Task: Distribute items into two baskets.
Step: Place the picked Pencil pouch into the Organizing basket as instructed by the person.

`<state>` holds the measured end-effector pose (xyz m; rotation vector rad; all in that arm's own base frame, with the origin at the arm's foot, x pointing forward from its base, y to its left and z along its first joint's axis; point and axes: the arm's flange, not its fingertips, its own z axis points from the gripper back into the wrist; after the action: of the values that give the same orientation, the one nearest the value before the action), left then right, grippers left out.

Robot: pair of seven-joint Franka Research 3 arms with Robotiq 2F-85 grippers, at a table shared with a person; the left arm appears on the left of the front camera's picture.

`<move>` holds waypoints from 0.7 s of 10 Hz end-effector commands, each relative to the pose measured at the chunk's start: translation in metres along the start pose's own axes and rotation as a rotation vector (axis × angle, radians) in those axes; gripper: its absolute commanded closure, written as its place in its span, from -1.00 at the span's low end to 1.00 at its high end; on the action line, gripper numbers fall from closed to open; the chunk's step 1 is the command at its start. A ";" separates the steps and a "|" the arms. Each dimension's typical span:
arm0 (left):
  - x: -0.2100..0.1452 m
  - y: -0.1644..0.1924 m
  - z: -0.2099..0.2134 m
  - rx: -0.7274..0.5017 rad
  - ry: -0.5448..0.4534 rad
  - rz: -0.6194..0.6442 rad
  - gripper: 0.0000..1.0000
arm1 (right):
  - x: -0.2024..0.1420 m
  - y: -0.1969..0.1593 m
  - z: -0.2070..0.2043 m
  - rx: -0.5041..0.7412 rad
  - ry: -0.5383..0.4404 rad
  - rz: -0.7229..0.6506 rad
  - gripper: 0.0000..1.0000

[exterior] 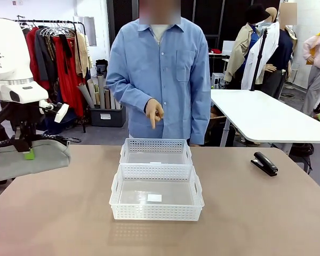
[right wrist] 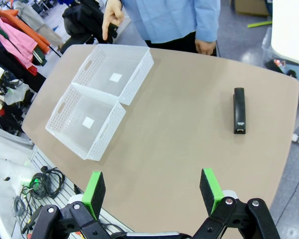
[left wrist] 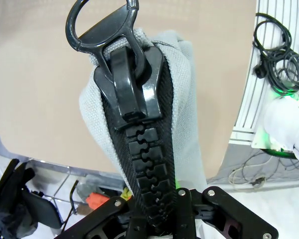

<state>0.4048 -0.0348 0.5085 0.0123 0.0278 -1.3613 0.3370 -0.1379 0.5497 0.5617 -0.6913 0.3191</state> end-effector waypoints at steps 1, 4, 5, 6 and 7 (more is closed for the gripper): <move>-0.004 -0.001 0.002 0.005 -0.003 -0.007 1.00 | 0.002 0.000 0.000 0.016 -0.018 0.008 -1.00; -0.004 -0.001 0.002 0.005 -0.003 -0.007 1.00 | 0.002 0.000 0.000 0.016 -0.018 0.008 -1.00; -0.004 -0.001 0.002 0.005 -0.003 -0.007 1.00 | 0.002 0.000 0.000 0.016 -0.018 0.008 -1.00; -0.004 -0.001 0.002 0.005 -0.003 -0.007 1.00 | 0.002 0.000 0.000 0.016 -0.018 0.008 -1.00; -0.004 -0.001 0.002 0.005 -0.003 -0.007 1.00 | 0.002 0.000 0.000 0.016 -0.018 0.008 -1.00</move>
<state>0.4048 -0.0348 0.5085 0.0123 0.0278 -1.3613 0.3370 -0.1379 0.5497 0.5617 -0.6913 0.3191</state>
